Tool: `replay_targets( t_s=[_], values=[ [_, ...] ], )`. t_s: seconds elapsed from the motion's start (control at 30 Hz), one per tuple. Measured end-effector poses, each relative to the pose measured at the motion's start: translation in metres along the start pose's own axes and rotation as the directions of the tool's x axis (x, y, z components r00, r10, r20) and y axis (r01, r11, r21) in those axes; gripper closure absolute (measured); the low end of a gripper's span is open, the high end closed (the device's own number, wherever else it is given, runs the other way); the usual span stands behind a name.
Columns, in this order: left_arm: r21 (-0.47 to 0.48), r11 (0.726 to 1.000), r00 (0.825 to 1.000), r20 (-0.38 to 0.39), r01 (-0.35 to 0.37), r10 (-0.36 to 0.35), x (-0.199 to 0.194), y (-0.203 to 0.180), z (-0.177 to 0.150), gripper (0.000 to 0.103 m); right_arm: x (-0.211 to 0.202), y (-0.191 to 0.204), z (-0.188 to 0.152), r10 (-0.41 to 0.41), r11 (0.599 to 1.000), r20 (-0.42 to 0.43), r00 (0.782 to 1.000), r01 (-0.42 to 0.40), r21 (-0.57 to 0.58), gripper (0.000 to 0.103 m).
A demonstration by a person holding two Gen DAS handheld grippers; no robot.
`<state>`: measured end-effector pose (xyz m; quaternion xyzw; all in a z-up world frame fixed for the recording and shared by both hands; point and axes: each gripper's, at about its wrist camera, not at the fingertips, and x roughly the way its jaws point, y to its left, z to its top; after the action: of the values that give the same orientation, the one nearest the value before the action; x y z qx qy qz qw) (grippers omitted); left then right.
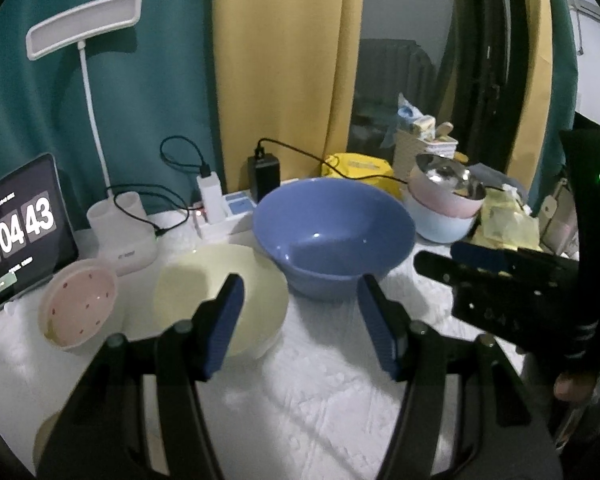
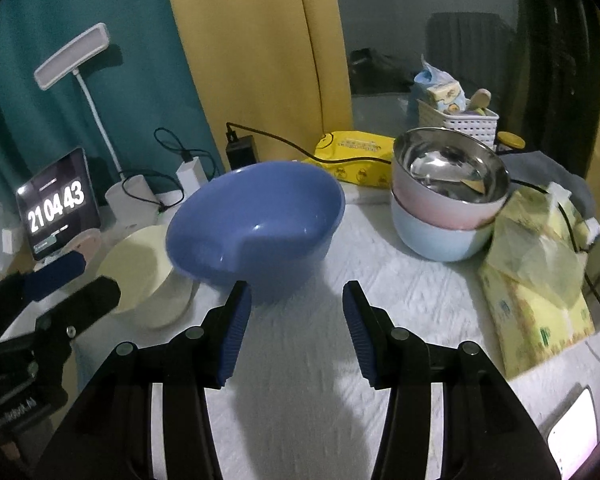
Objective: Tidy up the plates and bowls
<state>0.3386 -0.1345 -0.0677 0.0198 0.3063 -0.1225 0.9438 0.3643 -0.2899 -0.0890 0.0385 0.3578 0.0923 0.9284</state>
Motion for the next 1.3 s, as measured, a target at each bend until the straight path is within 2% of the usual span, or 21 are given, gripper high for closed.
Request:
replay_targets(
  t_s=[0.33,0.63,0.8,0.93,0.97,1.0,1.07,1.1,1.17,1.23,1.3],
  values=[
    [-0.024,1.000,1.000,-0.020,-0.011,0.010,0.019,0.007,-0.001,0.043,0.033,-0.005,0.010,-0.019,1.000,-0.006,1.000,0.019,0.015,0.053],
    [-0.033,0.999,0.999,-0.035,0.001,-0.002,0.031,0.001,0.001,0.043,0.053,-0.012,-0.007,-0.021,1.000,-0.067,0.998,0.022,0.015,0.053],
    [-0.019,1.000,0.999,-0.028,-0.020,0.019,0.040,-0.006,0.001,0.043,0.058,-0.021,-0.014,-0.015,0.999,-0.068,0.998,0.017,0.031,0.053],
    [-0.006,0.996,0.995,-0.037,-0.092,0.092,0.052,-0.011,0.004,0.044,0.062,-0.027,-0.018,-0.008,0.998,-0.065,0.998,0.012,0.058,0.053],
    [-0.006,0.996,0.995,-0.039,-0.093,0.093,0.055,-0.011,0.005,0.045,0.062,-0.028,-0.019,0.001,0.998,-0.062,0.998,0.003,0.065,0.054],
    [-0.001,0.995,0.994,-0.043,-0.100,0.100,0.057,-0.012,0.005,0.054,0.062,-0.030,-0.020,0.010,0.997,-0.056,0.998,-0.006,0.071,0.055],
    [0.005,0.995,0.992,-0.067,-0.102,0.102,0.064,-0.012,0.004,0.061,0.061,-0.031,-0.022,0.015,0.997,-0.048,0.999,-0.011,0.072,0.061],
    [0.003,0.995,0.992,-0.075,-0.097,0.097,0.066,-0.011,0.003,0.067,0.060,-0.032,-0.022,0.016,0.997,-0.047,0.999,-0.013,0.070,0.064],
    [0.005,0.996,0.992,-0.086,-0.088,0.088,0.069,-0.012,0.001,0.071,0.060,-0.032,-0.023,0.020,0.997,-0.046,0.999,-0.017,0.069,0.072],
    [0.010,0.997,0.993,-0.087,-0.077,0.077,0.071,-0.013,0.001,0.080,0.060,-0.032,-0.025,0.023,0.997,-0.045,0.999,-0.020,0.072,0.076],
    [0.022,0.997,0.993,-0.085,-0.079,0.080,0.071,-0.017,0.000,0.080,0.058,-0.031,-0.025,0.029,0.997,-0.041,0.999,-0.026,0.069,0.079]
  ],
)
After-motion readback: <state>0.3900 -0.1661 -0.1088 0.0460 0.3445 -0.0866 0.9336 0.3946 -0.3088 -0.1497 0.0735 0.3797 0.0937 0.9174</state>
